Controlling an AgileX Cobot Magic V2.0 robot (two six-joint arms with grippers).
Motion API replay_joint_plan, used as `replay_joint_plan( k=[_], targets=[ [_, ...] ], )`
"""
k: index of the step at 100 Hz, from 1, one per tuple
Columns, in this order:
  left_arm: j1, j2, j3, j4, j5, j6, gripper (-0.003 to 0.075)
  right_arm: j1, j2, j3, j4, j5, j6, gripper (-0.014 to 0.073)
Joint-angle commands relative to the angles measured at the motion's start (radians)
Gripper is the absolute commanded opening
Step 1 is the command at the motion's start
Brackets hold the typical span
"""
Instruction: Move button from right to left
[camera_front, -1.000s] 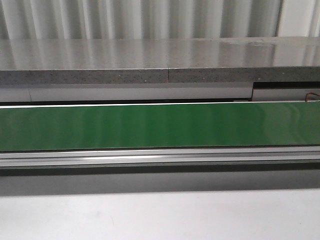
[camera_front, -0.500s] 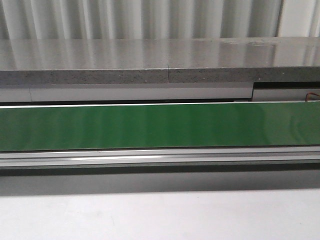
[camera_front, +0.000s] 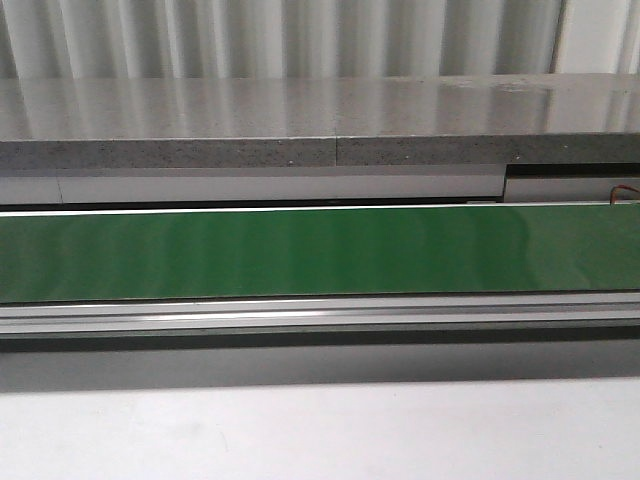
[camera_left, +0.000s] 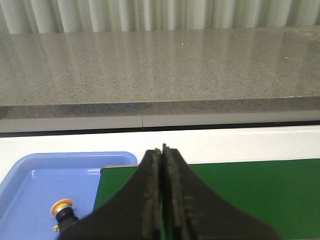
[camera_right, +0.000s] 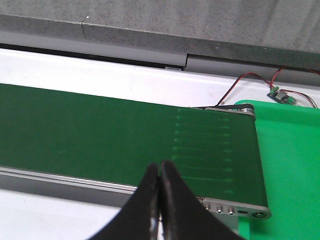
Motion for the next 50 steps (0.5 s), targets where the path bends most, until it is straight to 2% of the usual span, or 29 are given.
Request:
replay_joint_plan(
  k=[1,25,39,50],
  targets=[
    [-0.007,0.010,-0.025,-0.019,-0.075,0.002,-0.0020,-0.001,0.000,-0.023,0.009,-0.062,-0.010,-0.0067],
    [-0.007,0.010,-0.020,-0.021,-0.128,0.002,-0.0020,-0.001,0.000,-0.023,0.009,-0.062,-0.010,-0.0067],
    [-0.009,0.009,0.066,-0.042,-0.273,0.002,-0.0020,-0.001,0.000,-0.023,0.009,-0.062,-0.010,-0.0067],
    [-0.057,-0.011,0.166,-0.006,-0.369,-0.005,-0.0020,-0.001,0.000,-0.023,0.009,-0.062,-0.010,-0.0067]
  ],
)
